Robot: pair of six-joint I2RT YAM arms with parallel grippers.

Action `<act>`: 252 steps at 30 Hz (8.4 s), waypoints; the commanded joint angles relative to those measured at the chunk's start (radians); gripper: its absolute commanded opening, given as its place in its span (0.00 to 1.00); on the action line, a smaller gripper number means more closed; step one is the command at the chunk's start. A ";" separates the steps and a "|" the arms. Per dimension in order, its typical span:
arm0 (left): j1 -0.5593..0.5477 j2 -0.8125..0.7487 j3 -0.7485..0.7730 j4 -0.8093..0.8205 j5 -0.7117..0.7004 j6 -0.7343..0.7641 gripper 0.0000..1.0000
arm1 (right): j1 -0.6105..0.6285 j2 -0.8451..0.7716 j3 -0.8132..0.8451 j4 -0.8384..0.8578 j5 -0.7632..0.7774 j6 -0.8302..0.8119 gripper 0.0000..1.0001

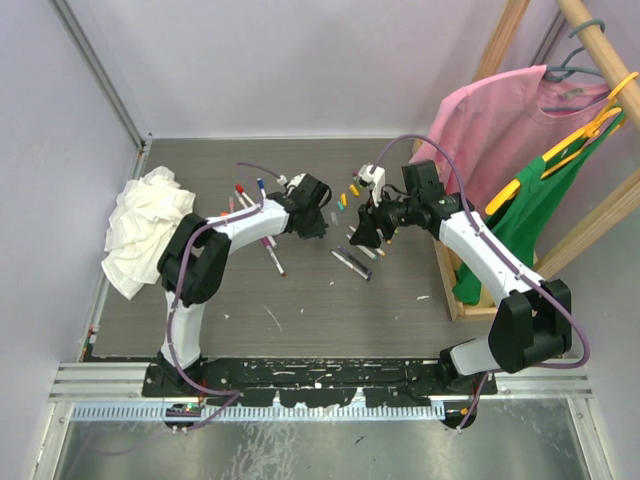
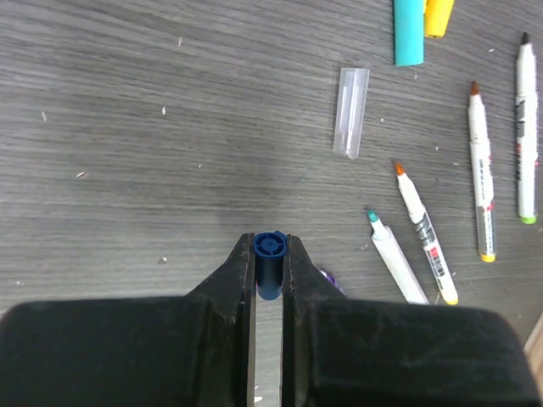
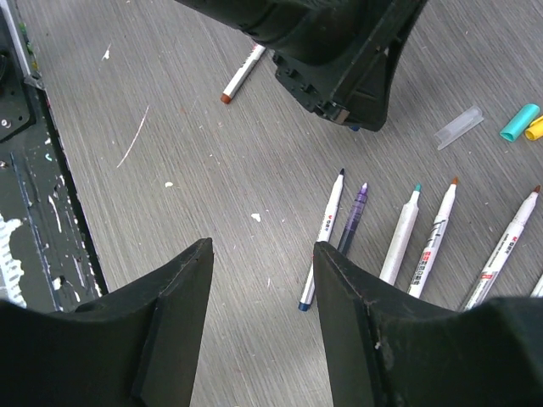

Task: Open the pen caps
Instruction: Place the pen cap at the center of the board, then pick up the pen from the center of the board, then open the pen cap from the pen.

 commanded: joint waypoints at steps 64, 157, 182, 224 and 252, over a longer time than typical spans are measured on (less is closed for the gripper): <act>0.050 -0.711 -0.751 0.313 -0.184 0.150 0.98 | -0.005 -0.007 -0.013 0.026 -0.041 -0.025 0.56; -0.042 -1.007 -1.036 0.900 0.108 0.116 0.00 | -0.015 -0.050 -0.224 0.455 -0.357 0.332 0.55; -0.138 -0.868 -1.016 1.170 0.031 0.064 0.00 | 0.036 0.002 -0.282 0.606 -0.343 0.504 0.53; -0.152 -0.920 -0.941 0.967 -0.129 0.030 0.82 | 0.124 0.030 -0.213 0.517 -0.216 0.518 0.01; 0.015 -0.687 -0.630 0.706 0.274 -0.035 0.53 | 0.125 0.062 -0.153 0.349 -0.222 0.366 0.01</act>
